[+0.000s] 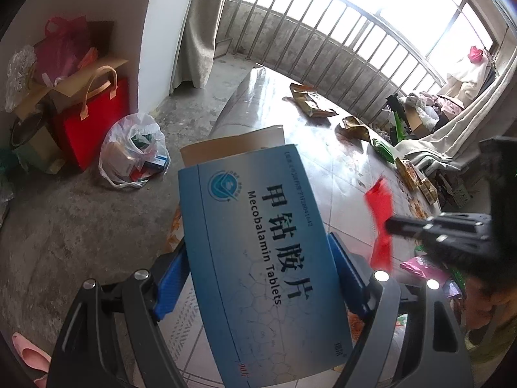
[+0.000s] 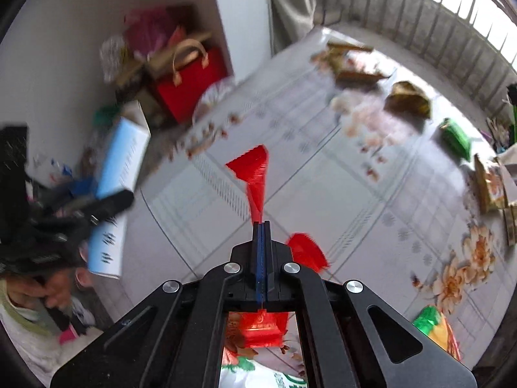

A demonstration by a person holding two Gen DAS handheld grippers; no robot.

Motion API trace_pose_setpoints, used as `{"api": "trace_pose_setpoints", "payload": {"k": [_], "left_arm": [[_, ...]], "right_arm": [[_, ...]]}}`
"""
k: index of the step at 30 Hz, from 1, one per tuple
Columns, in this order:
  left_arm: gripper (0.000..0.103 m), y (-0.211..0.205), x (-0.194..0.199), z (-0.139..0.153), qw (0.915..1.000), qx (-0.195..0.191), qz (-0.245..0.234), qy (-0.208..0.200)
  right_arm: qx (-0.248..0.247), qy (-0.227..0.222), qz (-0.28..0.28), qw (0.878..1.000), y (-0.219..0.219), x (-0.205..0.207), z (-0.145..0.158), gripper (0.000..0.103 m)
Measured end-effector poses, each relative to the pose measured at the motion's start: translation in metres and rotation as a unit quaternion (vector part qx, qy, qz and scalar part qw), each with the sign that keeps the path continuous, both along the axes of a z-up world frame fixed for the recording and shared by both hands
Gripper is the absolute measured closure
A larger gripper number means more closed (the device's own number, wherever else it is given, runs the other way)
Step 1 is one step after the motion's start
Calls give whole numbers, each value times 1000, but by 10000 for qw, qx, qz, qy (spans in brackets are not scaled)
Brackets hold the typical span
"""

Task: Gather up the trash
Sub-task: 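Grasp the red wrapper with the right tool, then carry the box in the left tool while the right tool carries the red wrapper to the basket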

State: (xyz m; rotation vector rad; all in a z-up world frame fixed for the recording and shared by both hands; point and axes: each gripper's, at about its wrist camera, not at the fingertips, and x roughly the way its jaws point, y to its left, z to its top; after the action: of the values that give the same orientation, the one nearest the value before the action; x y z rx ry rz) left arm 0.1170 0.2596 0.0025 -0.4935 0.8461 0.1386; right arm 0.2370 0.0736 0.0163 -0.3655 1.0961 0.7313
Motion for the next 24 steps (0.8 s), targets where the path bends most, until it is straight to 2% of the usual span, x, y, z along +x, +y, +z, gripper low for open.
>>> {"api": "trace_pose_setpoints", "payload": {"k": [7,15,20,24], "left_arm": [[25,-6,-3,12,9999,31,-39,-136],[25,-19,-9,45,9986,120,-198,-469],[25,-37,-14,73,9958,134,-530,-729],[25,-62,-17,98,9911,139,-929,-943]], "right_arm": [[776,-212,-319,9962,-21,16,42,103],[1521,-630,-457,9853,-52,-2,89,103],[2012,-978,-556,9731,-81,-21,119,103],[2529,-1290,-735,9560,-121,-42,145,103]]}}
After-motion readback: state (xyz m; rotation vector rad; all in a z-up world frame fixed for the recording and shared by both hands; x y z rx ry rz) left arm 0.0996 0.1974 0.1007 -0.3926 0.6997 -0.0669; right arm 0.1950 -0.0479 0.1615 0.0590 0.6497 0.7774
